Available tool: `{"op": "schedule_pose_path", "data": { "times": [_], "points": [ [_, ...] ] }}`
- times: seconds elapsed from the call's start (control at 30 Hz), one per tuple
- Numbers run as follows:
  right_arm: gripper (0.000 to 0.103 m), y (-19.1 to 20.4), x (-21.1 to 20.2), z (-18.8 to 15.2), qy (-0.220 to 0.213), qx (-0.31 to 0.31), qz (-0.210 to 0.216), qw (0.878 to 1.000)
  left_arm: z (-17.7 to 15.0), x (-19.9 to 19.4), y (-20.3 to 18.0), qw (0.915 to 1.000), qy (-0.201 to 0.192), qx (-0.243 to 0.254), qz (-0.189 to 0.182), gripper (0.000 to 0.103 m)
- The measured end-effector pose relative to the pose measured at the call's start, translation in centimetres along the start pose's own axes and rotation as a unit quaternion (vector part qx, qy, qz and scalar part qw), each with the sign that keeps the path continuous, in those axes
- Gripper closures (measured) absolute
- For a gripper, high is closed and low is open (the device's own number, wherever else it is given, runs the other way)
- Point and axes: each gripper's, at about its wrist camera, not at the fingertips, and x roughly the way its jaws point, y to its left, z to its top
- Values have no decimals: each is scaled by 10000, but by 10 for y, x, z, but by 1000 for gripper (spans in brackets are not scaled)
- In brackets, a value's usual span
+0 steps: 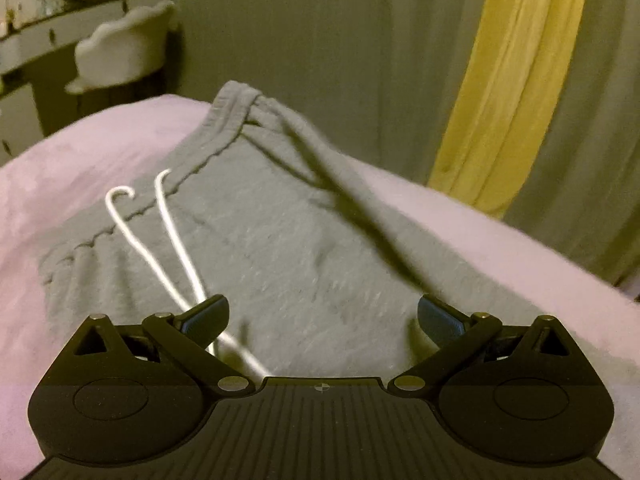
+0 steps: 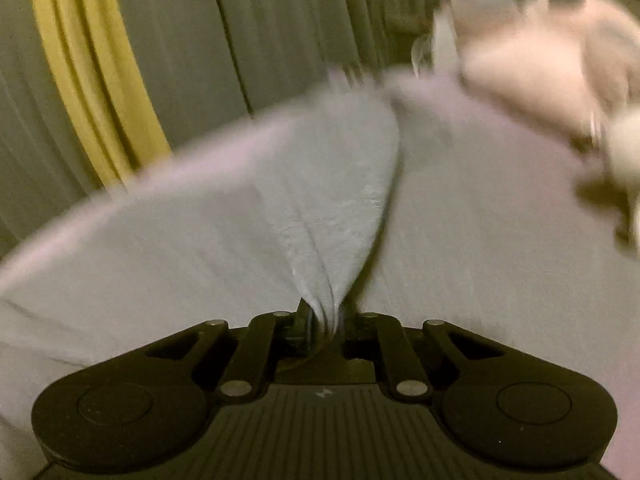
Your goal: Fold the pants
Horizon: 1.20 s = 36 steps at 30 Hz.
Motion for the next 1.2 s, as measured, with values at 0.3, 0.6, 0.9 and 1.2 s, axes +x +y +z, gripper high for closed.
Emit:
{"op": "schedule_pose_path", "data": {
  "times": [0.3,0.6,0.9,1.2],
  "points": [
    [92,-6,16,5,-106,216,36,9997,74,61,-13,9997,126,-93,173,0],
    [90,-6,16,12,-191,146,15,9997,97,140,-21,9872,1474,-450,-401,67],
    [95,-26,8,49,-63,1121,838,9901,127,65,20,9846,1001,-824,-1172,89],
    [95,-94,-101,70,-1257,1652,1974,9581,49,-97,99,9793,103,-677,-1903,90]
  ]
}}
